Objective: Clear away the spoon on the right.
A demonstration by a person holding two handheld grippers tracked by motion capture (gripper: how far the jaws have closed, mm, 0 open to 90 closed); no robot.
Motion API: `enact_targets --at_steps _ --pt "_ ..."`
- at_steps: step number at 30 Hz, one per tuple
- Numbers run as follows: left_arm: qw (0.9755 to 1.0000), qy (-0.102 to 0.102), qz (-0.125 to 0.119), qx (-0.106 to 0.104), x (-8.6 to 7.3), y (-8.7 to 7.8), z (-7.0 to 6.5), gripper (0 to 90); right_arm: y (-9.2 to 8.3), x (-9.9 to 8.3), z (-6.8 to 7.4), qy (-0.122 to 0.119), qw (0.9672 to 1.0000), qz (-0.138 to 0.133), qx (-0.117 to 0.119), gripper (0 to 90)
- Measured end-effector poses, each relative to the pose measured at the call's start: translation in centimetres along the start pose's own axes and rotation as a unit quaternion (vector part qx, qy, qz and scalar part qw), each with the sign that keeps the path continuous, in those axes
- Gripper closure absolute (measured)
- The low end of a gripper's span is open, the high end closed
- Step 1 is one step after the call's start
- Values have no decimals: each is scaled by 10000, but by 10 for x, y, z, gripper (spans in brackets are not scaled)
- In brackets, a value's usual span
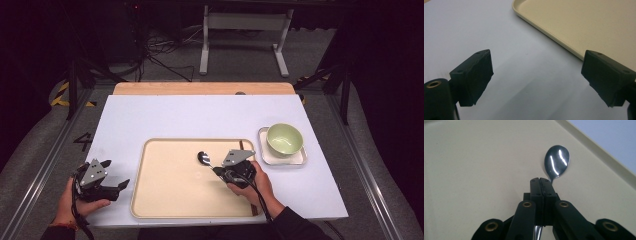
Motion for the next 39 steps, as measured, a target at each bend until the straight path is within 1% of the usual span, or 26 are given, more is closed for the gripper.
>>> enact_targets --at_steps 1,2,3,4,6,8,9,11,12,16,17,19,21,25,27,28,30,31,32,33,34,35,37,39 --pt "10000 0 0 0 0 0 0 113 0 0 0 0 10000 0 0 900" --pt "10000 -2 -4 -9 0 0 0 113 11 4 3 -138 9999 72 49 900" --pt "10000 -2 -4 -9 0 0 0 113 11 4 3 -138 9999 72 49 900" --pt "10000 -6 -1 -8 0 0 0 113 17 5 4 -209 9997 121 29 899" --pt "10000 -8 -20 -11 0 0 0 113 27 3 8 -286 9991 277 118 891" --pt "10000 -22 -16 -25 0 0 0 113 34 -1 9 -329 9985 408 129 893" --pt "10000 -23 -18 -26 0 0 0 113 35 -2 8 -269 9988 376 143 893" --pt "10000 -15 -17 -33 0 0 -1 113 32 -5 3 -261 9986 449 14 895" --pt "10000 -12 -21 -34 0 0 -1 113 31 -6 0 -211 9987 470 -16 895" --pt "10000 19 -22 -15 1 -1 -1 113 25 -14 -10 66 9984 560 -81 899" --pt "10000 15 -21 -21 1 -1 -2 113 23 -16 -14 166 9982 569 -91 900" --pt "10000 -12 -17 -20 1 -1 -1 113 21 -19 -18 292 9978 596 -73 900" --pt "10000 -9 -18 -35 0 0 -2 113 20 -21 -21 277 9978 603 -84 879" --pt "10000 -17 -27 -15 0 -1 -1 113 22 -17 -19 194 9983 537 -66 876" --pt "10000 -13 -21 -22 0 -1 -1 113 26 -12 -17 135 9986 503 -66 869" --pt "10000 -17 -9 -30 0 0 0 113 32 -8 -17 36 9987 510 -69 870" --pt "10000 -19 -3 -27 0 1 0 113 34 -7 -17 4 9987 513 -76 871" --pt "10000 -6 3 -32 0 1 0 113 38 -5 -19 23 9988 483 -98 870" --pt "10000 -4 10 -39 0 1 -1 113 41 -3 -24 69 9986 509 -137 871" --pt "10000 7 24 -40 -1 2 -1 113 41 -3 -24 69 9986 509 -137 871" --pt "10000 -35 25 -59 -1 2 -2 113 42 -3 -27 120 9984 529 -154 870" --pt "10000 -5 14 -71 -1 2 -1 113 41 -5 -30 183 9981 553 -180 865" --pt "10000 0 36 -57 -2 1 -1 113 37 -10 -37 423 9971 617 -168 866" --pt "10000 8 33 -54 -1 2 -1 113 34 -15 -44 519 9961 657 -262 865"
Point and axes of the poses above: each handheld gripper's, and its own axes: y roughly forward along the jaws, x roughly out of its top, z roughly to its left, the point moved 9 cm from there along y, roughly forward along the jaws, and after that the axes turned 12 degrees about -x, right-handed, at the moved point
